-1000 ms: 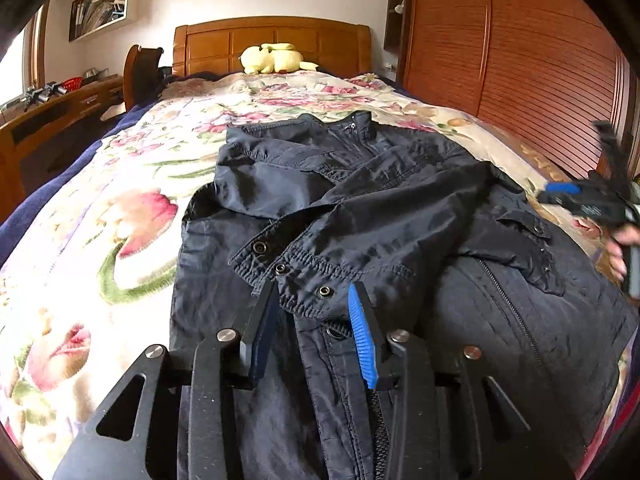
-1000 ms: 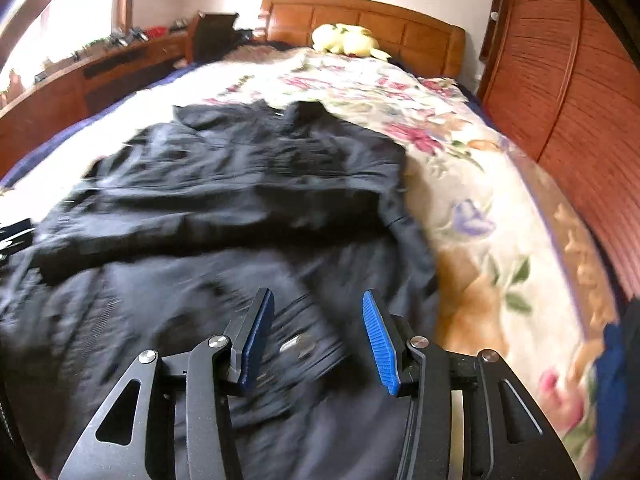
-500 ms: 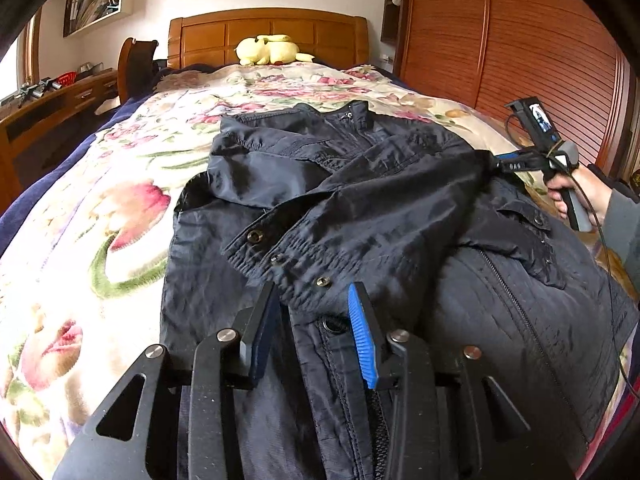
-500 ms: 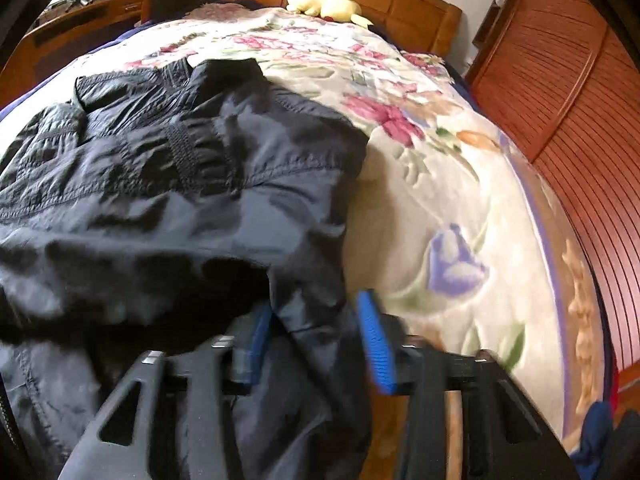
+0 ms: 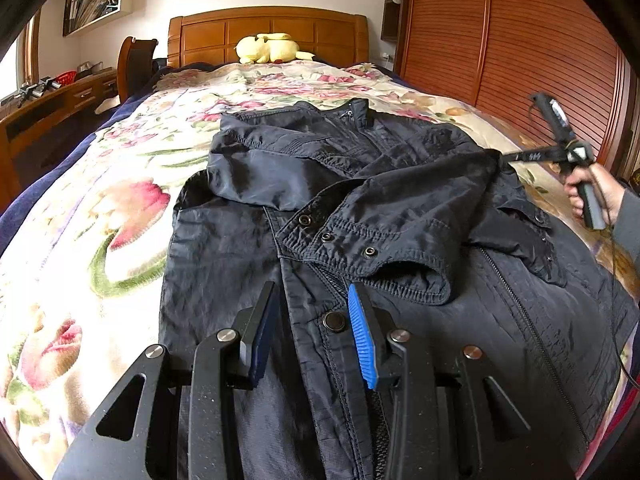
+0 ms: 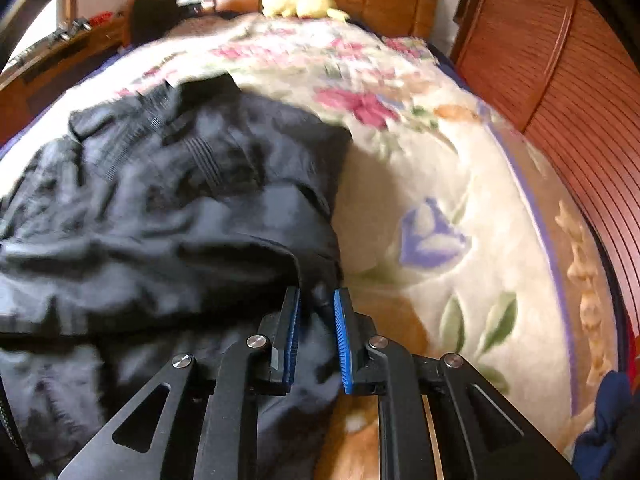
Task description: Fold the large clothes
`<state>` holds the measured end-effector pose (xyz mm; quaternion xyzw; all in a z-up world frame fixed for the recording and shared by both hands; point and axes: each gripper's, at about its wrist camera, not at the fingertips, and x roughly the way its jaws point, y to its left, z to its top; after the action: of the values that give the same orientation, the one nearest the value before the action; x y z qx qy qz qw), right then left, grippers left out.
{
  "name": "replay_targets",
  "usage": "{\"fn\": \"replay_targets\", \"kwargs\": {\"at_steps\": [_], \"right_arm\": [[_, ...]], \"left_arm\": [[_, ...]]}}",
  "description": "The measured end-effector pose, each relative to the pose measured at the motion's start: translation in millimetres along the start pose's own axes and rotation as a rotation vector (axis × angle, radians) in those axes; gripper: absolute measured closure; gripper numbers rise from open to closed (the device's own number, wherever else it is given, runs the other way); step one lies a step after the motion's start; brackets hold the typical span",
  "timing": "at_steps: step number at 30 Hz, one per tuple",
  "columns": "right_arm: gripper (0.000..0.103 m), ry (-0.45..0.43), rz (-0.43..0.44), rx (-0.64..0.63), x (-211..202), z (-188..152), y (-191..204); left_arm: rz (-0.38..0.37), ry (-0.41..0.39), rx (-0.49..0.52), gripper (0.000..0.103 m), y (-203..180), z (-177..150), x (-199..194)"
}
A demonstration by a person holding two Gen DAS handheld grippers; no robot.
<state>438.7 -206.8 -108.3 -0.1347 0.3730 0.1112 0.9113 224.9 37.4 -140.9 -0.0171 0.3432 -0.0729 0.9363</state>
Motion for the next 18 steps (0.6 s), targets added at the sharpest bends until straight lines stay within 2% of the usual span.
{"fn": "replay_targets", "kwargs": {"at_steps": [3, 7, 11, 15, 18], "right_arm": [[0.087, -0.065, 0.038, -0.002, -24.5, 6.3, 5.3], [0.087, -0.065, 0.068, -0.012, -22.6, 11.6, 19.5], [0.087, -0.024, 0.086, -0.025, 5.6, 12.5, 30.5], [0.087, 0.071, 0.076, -0.040, 51.7, 2.5, 33.0], [0.085, 0.033, 0.066, -0.049, 55.3, -5.1, 32.9]], "left_arm": [[0.002, 0.003, 0.003, 0.066, -0.2, 0.0, -0.3], [0.005, 0.005, 0.005, 0.066, -1.1, 0.0, -0.3], [0.005, 0.006, 0.003, 0.066, -0.9, -0.6, -0.1], [0.005, 0.006, 0.004, 0.066, -1.0, -0.5, 0.0], [0.006, 0.007, 0.004, 0.066, -1.1, -0.4, -0.2]]}}
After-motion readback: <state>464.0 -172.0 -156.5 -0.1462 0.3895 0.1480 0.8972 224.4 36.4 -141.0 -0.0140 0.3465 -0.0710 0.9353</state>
